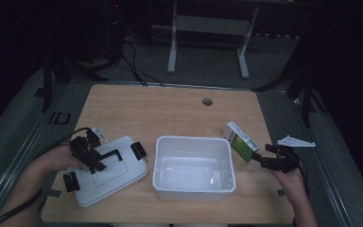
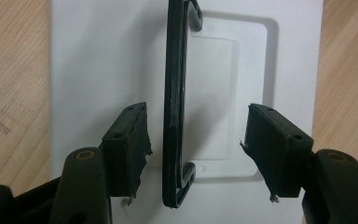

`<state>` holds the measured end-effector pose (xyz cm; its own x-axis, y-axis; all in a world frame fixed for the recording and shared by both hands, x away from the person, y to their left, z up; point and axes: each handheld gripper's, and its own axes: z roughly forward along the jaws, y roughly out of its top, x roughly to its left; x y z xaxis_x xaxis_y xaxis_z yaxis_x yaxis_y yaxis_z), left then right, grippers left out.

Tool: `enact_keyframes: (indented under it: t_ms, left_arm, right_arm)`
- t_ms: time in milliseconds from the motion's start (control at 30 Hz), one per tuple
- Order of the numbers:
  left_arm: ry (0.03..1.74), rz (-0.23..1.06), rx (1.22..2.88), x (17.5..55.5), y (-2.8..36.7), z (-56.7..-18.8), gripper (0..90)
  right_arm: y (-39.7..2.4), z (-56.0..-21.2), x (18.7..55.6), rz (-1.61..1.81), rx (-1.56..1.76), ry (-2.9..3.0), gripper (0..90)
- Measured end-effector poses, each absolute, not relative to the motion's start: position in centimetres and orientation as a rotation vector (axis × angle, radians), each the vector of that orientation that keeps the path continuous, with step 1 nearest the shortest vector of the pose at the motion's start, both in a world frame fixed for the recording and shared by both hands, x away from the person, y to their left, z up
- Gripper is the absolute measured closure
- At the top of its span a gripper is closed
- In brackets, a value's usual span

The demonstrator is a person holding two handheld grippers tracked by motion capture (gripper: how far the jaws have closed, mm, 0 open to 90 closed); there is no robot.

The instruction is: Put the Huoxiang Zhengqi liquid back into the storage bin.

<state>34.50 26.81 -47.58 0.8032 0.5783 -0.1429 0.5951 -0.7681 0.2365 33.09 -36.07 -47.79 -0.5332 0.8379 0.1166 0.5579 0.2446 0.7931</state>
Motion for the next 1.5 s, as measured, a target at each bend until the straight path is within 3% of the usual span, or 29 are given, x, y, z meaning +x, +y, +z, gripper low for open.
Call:
enact_keyframes:
  t_ms: [667, 1500]
  left_arm:
    - [0.89, -0.088, 2.736, 34.5, 26.5, -47.7, 40.0]
    - [0.864, -0.121, 2.768, 34.4, 25.9, -47.7, 40.0]
  right_arm:
    - [-33.7, -46.5, 37.5, 1.05, 1.228, 2.348, 23.0]
    - [-31.7, -45.7, 41.5, 0.802, 1.249, 2.553, 36.4]
